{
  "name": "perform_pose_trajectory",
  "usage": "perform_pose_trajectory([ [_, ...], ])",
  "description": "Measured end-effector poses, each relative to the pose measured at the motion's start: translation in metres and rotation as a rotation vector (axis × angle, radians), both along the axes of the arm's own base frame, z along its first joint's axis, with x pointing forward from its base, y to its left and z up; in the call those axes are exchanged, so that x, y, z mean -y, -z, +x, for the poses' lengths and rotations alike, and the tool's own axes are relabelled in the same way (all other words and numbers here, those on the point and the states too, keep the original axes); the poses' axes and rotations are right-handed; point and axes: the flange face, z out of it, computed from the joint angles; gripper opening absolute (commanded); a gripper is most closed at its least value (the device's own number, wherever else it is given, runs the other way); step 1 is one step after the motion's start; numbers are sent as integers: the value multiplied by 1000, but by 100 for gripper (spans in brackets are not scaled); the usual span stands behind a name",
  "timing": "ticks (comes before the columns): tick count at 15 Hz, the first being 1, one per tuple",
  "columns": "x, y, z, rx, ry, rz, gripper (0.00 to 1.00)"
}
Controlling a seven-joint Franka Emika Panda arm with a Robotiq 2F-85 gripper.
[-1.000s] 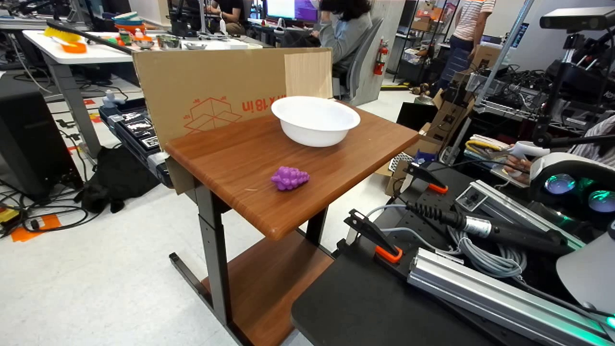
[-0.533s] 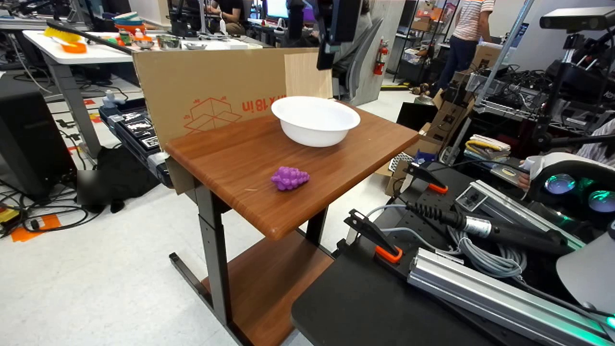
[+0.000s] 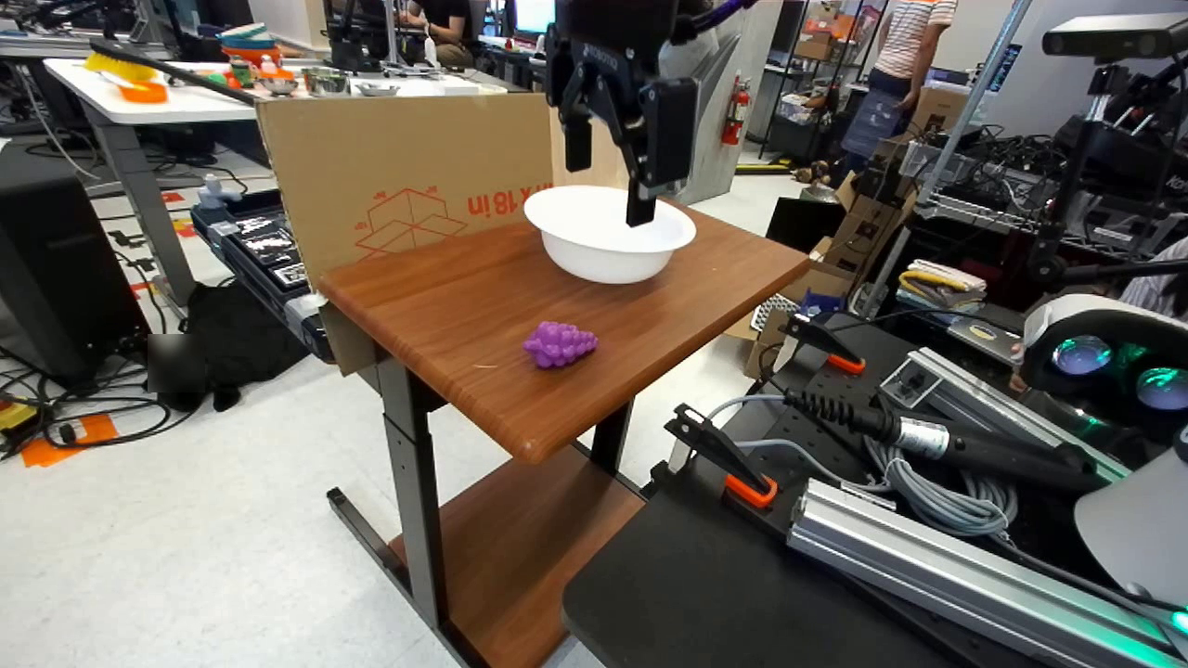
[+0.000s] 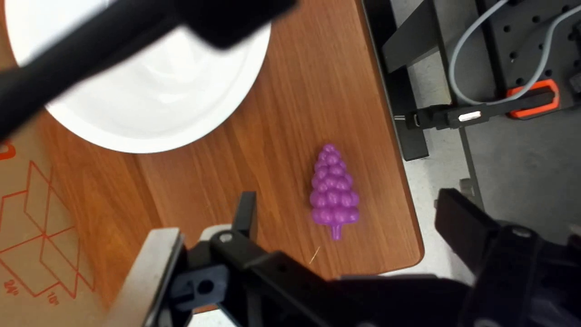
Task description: Pick the purple object and put it in the bowl
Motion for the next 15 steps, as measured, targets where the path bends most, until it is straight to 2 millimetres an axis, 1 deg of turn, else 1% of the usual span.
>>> perform_pose_trajectory([
  [3, -5, 22, -4, -40, -26, -20, 100],
  [8, -6, 53, -3, -78, -91, -80, 100],
  [12, -10, 65, 7, -71, -145, -121, 100],
  [15, -20, 71, 13, -72, -150, -115, 100],
])
